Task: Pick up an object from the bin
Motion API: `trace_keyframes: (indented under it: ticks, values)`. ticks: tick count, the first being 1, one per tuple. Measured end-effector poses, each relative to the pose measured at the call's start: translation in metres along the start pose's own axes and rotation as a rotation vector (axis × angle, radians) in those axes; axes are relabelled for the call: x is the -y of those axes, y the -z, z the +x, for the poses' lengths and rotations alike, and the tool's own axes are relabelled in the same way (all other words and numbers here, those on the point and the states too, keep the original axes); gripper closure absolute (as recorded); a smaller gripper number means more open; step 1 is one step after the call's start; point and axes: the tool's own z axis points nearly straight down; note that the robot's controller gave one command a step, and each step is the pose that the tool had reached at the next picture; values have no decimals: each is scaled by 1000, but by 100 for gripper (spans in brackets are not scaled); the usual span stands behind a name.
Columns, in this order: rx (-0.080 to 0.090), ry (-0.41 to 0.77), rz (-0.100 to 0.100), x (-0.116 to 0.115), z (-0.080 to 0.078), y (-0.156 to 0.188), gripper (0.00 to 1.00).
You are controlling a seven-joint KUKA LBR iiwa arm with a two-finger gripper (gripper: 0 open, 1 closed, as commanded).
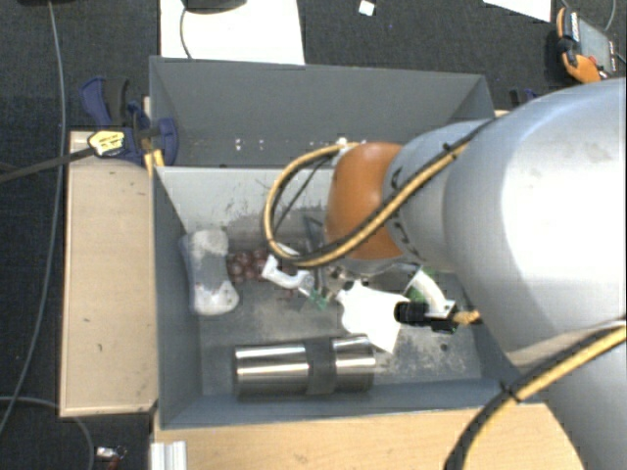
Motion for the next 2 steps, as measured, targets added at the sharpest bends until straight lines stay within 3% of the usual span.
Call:
trace_keyframes:
  ticks: [2]
  values:
    - [-6,3,9,3,1,30,100]
